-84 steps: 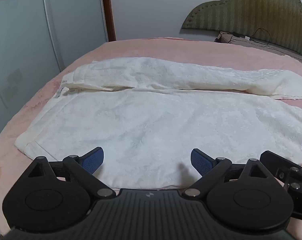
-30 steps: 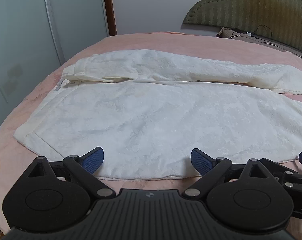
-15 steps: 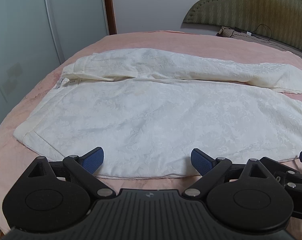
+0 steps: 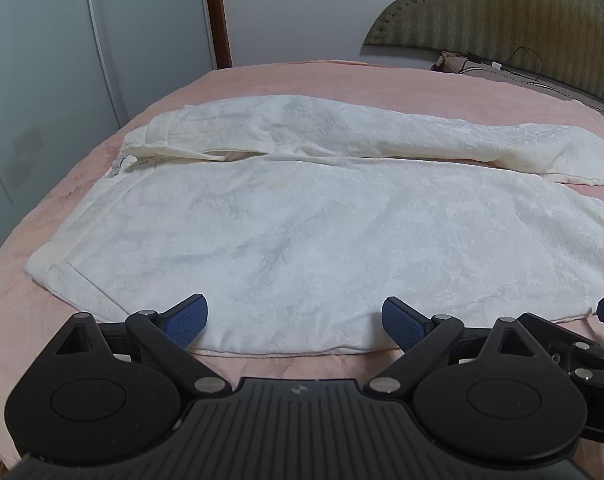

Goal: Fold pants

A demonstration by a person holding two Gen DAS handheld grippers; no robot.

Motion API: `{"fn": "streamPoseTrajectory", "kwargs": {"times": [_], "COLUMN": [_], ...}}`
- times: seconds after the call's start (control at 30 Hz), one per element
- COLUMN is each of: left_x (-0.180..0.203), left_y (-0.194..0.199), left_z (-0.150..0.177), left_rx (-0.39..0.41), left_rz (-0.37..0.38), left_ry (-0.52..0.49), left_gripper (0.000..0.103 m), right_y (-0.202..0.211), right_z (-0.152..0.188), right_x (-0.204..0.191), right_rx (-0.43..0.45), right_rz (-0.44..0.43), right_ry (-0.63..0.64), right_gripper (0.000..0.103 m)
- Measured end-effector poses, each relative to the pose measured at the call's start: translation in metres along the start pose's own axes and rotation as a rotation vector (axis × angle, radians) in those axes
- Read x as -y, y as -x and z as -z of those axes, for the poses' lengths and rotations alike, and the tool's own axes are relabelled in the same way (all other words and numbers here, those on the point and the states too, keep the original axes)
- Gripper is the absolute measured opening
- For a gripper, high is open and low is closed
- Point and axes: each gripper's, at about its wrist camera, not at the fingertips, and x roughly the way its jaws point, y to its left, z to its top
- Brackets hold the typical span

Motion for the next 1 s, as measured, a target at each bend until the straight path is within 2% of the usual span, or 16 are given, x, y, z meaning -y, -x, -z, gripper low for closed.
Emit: {"fn": "streamPoseTrajectory", "kwargs": {"times": [0.73, 0.9, 1.0], "left_x": [0.002, 0.004, 0.004], "left_y": [0.000, -0.002, -0.002], "left_z": [0.002, 0.004, -0.002], "left_rx": [-0.001, 0.007, 0.023], "left_rz": [0.001, 0.004, 0.014], "left_ry": [-0.002, -0.014, -0.026], "left_gripper": [0.096, 0.096, 0.096], "right_y": [0.004, 0.006, 0.008], "right_z": [0.001, -0.001, -0.012], "right_x": [-0.002, -0.003, -0.005], "right_rx": [0.024, 0.042, 0.088], "right_rz": [-0.039, -0.040, -0.057], "right_ry": [0.005, 0.024, 0.072], "right_gripper": [0.103, 0.103, 0.103]}}
